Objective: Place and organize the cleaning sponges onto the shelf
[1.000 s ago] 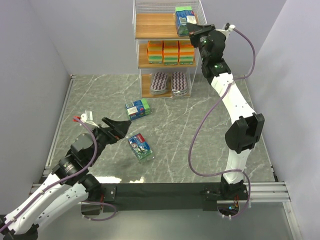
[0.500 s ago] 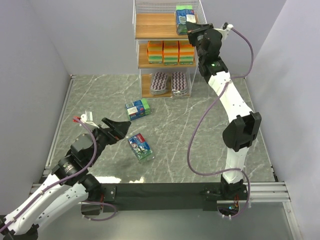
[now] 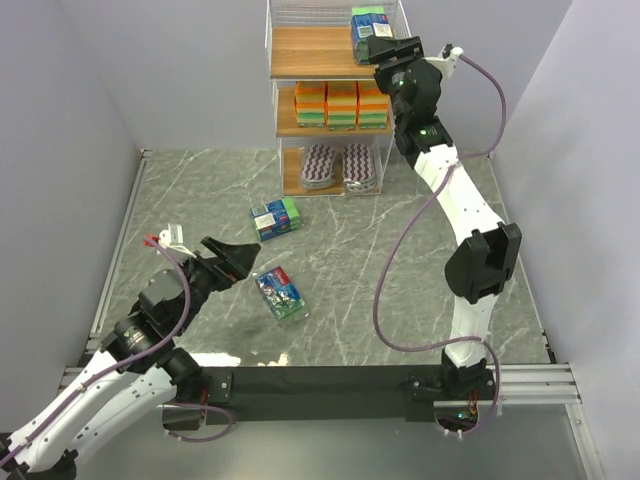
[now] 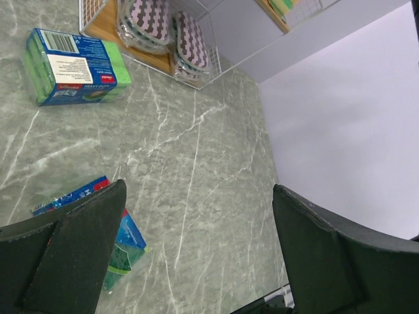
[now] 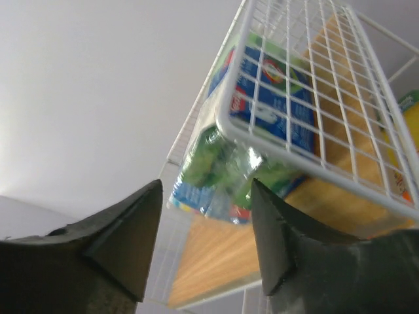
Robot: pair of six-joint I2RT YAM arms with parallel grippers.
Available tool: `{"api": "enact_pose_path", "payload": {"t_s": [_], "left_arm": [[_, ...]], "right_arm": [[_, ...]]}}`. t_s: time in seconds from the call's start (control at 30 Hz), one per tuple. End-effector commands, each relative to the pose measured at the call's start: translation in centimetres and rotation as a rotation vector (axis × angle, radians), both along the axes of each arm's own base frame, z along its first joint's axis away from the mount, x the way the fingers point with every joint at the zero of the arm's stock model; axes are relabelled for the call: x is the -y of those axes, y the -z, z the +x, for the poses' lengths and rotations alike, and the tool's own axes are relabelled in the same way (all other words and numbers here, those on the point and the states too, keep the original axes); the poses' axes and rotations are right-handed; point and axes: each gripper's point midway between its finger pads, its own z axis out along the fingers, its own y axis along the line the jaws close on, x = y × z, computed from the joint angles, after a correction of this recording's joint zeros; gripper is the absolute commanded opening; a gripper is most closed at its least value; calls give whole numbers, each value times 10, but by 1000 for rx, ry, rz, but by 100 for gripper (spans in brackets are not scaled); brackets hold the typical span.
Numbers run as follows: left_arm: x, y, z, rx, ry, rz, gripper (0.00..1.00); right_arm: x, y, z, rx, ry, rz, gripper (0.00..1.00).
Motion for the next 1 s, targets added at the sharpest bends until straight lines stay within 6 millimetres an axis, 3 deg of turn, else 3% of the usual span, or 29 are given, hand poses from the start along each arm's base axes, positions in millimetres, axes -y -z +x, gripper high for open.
{"api": "enact_pose_path", "payload": {"t_s": [0.0,0.07,0.1,0.13,0.17,0.2,0.23,0.37,0.47,0.5,0.57,0.6,0.67,0.7,0.77,0.8,0.83,0.9,0.97], "left_arm": [[-1,-2,0,11,-6,-19,99],[-1,-3,1,15,-7,-19,99],[-1,-4,2,18,-9,-17,99],[-1,-5,2,21,-6,-12,99],[-1,-7,2,24,-11,-10,99],[-2,-8,3,27,-13,-7,100],[-2,-9,4,30,-16,-5,100],[-4,-9,6,44,-29,7,100],[-1,6,12,8,-38,34,100],[3,11,12,-7,-25,42,100],[11,34,19,-76,-12,109,99],[14,41,22,-105,-9,137,100],[24,65,30,-187,22,248,100],[26,73,34,-217,22,282,100],[34,93,45,-269,43,367,99],[33,97,51,-286,33,381,100],[33,101,56,-290,38,400,98],[31,108,72,-308,41,391,81],[29,115,81,-313,60,387,64]], "right_arm": [[10,-55,-42,160,29,-14,70],[12,-70,-62,201,8,-24,84],[11,-61,-64,199,0,-33,90],[15,-75,-82,234,-11,-26,92],[15,-75,-91,250,-28,-30,92],[13,-54,-93,221,-39,-46,93],[20,-75,-118,287,-44,-29,93],[17,-53,-163,266,-121,-93,95],[12,-5,-186,147,-178,-204,96],[9,25,-194,79,-211,-246,96],[0,61,-206,8,-272,-327,96],[-6,96,-211,-64,-317,-367,97],[-13,144,-228,-163,-381,-462,97],[-16,183,-238,-243,-418,-502,97],[-28,220,-259,-296,-504,-559,98],[-29,248,-273,-354,-537,-582,98],[-38,260,-287,-366,-587,-598,98],[-35,289,-309,-413,-620,-638,97],[-39,302,-329,-414,-661,-656,95]]}}
